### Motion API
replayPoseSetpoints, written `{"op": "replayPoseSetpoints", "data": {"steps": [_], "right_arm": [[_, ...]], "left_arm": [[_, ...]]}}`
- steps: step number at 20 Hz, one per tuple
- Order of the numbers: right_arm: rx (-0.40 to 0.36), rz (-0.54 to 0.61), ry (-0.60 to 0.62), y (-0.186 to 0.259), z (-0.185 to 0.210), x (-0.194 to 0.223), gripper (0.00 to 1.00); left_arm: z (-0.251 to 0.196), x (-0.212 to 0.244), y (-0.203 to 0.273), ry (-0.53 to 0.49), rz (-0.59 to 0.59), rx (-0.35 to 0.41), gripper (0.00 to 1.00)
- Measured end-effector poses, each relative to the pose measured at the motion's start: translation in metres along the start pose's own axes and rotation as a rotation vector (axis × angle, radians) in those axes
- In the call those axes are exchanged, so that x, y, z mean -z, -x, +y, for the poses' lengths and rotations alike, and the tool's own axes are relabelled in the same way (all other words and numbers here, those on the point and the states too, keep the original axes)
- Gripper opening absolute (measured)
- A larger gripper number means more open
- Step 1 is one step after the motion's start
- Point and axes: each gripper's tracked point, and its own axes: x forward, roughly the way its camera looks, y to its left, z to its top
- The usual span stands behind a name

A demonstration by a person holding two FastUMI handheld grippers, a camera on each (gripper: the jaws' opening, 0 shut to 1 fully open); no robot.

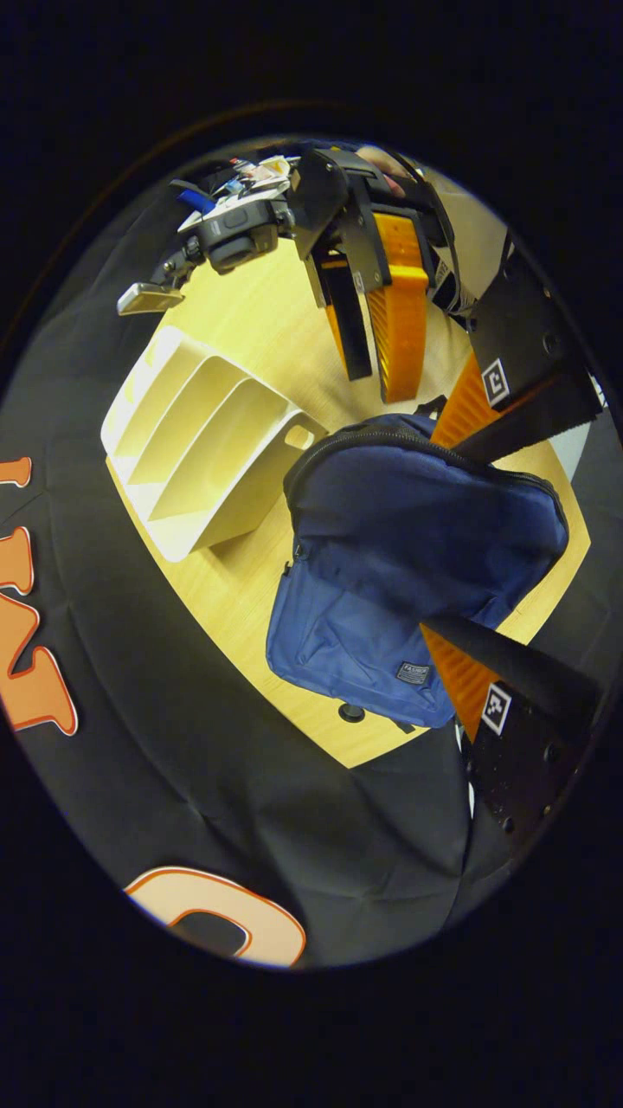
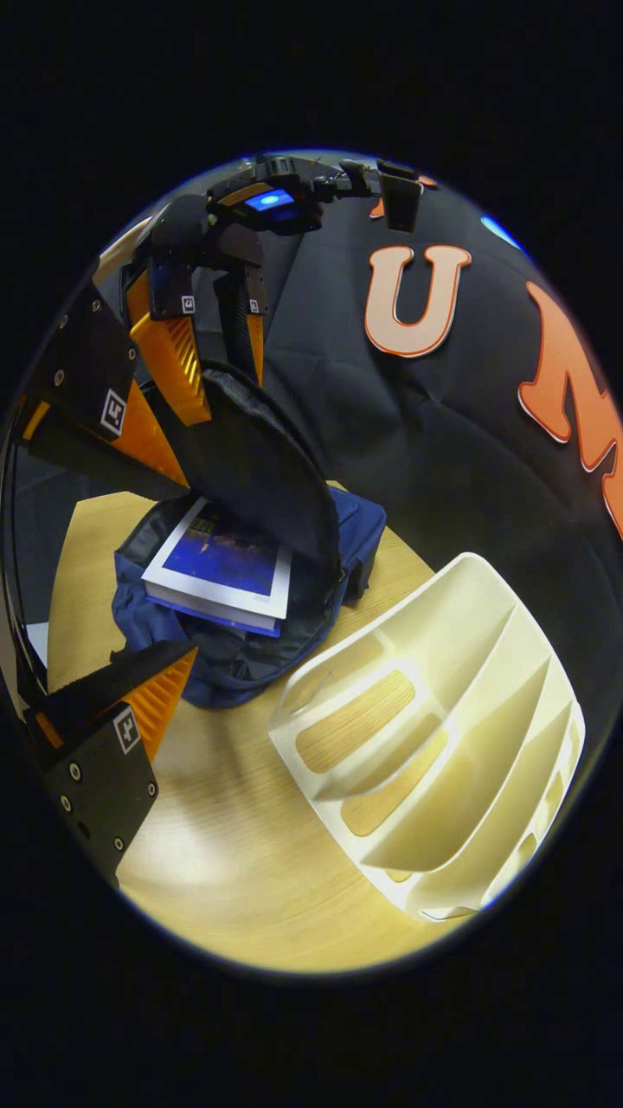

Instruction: Open the schoolbag, grab two books from the bookshelf and put them into the schoolbag.

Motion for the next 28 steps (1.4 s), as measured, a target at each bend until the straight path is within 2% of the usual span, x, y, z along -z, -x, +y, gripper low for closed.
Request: {"op": "replayPoseSetpoints", "data": {"steps": [3,9,14,17,20,25,28], "right_arm": [[0.012,0.016,0.017,0.011,-0.016,-0.002,0.97],[0.006,0.049,0.073,0.038,-0.031,-0.004,0.97],[0.001,0.054,0.138,0.075,-0.044,-0.019,0.97],[0.003,0.029,0.195,0.106,-0.048,-0.039,0.97],[0.0,-0.047,0.281,0.145,-0.041,-0.068,0.97],[0.049,-0.274,0.483,0.221,-0.026,-0.13,0.97],[0.088,-0.414,0.566,0.259,-0.019,-0.159,0.97]], "left_arm": [[-0.005,0.004,0.006,0.039,-0.002,-0.021,0.99],[-0.015,0.004,0.046,0.076,-0.041,-0.117,0.99],[-0.036,-0.007,0.09,0.175,-0.145,-0.176,0.99],[-0.054,-0.021,0.106,0.257,-0.25,-0.189,0.98],[-0.081,-0.055,0.12,0.342,-0.398,-0.188,0.98],[-0.105,-0.107,0.149,0.486,-0.666,-0.175,0.98],[-0.099,-0.131,0.176,0.524,-0.835,-0.235,0.98]]}}
